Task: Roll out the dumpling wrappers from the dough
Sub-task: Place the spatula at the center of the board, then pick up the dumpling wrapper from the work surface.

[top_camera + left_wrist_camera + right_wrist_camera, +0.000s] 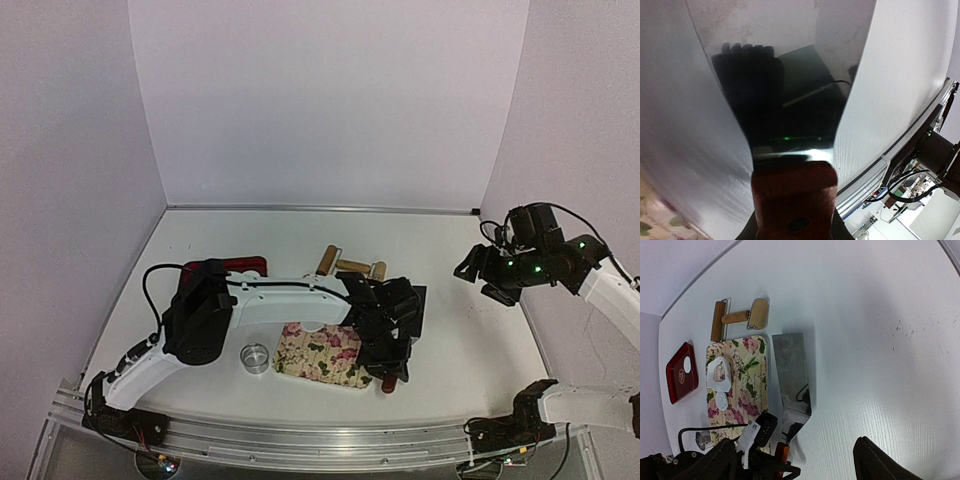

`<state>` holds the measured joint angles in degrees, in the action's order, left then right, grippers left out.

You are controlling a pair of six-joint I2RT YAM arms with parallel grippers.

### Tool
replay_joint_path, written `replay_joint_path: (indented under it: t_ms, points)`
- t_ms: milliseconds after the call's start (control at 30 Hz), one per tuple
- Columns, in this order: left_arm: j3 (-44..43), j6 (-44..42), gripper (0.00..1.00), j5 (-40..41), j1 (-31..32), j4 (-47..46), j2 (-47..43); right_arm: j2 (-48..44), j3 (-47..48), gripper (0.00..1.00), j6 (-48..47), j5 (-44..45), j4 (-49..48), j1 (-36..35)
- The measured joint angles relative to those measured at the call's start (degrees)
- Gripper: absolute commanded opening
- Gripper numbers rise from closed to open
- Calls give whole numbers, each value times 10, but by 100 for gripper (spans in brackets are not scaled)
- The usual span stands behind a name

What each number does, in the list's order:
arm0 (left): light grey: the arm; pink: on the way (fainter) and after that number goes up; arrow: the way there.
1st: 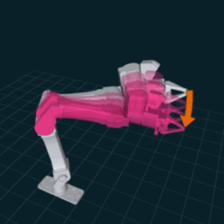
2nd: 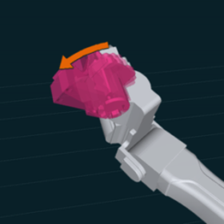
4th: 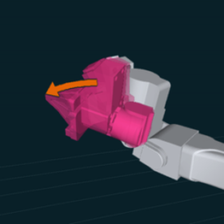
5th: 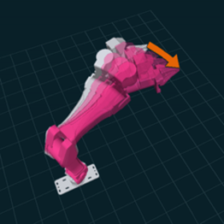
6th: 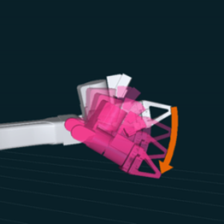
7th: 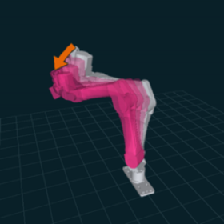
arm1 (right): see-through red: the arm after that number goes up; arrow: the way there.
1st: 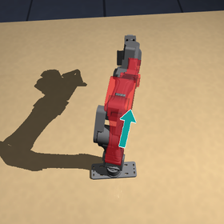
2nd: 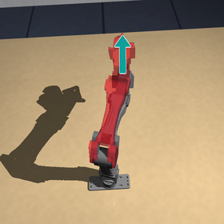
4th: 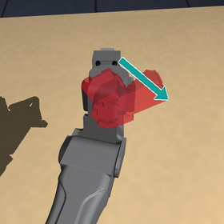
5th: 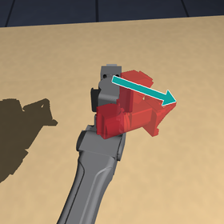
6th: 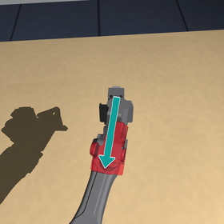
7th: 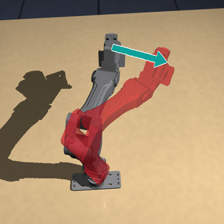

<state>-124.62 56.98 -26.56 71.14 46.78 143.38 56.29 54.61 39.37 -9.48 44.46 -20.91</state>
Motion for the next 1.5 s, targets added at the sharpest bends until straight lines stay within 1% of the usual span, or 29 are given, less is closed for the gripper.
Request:
replay_joint_path:
  t_ms: [67, 233, 400, 533, 633, 733, 867, 967, 1033, 1133, 1333, 1500]
  points:
    - [-2, 6, 14, -1, 3, -8, 10, 0, 0, 74, -10, -5, 5, 0]
    - [-1, 17, 34, 4, 9, -28, 14, 4, 1, 74, -34, -15, 10, 0]
    - [19, 28, 53, 11, 9, -57, 7, 15, 4, 74, -51, -20, 16, 0]
    - [57, 36, 63, 24, 8, -63, -22, 19, 8, 74, -59, -19, 16, 0]
    - [73, 39, 68, 35, 8, -53, -41, 23, 9, 74, -62, -19, 17, 0]
    - [90, 42, 70, 46, 8, -34, -73, 28, 10, 74, -62, -17, 17, 0]
    - [127, 45, 70, 60, 1, 2, -138, 34, 12, 74, -62, -10, 17, 0]
    - [157, 47, 70, 72, -15, 26, -193, 40, 17, 74, -62, -3, 17, 0]
    - [178, 48, 68, 85, -38, 34, -229, 44, 21, 74, -62, 0, 17, 0]
    - [204, 52, 62, 110, -81, 44, -268, 50, 24, 74, -61, 3, 15, 0]
    - [234, 81, 56, 197, -175, 32, -287, 65, 24, 73, -53, 5, 12, 0]
    - [242, 113, 53, 242, -208, 7, -282, 74, 25, 73, -43, 6, 5, 0]
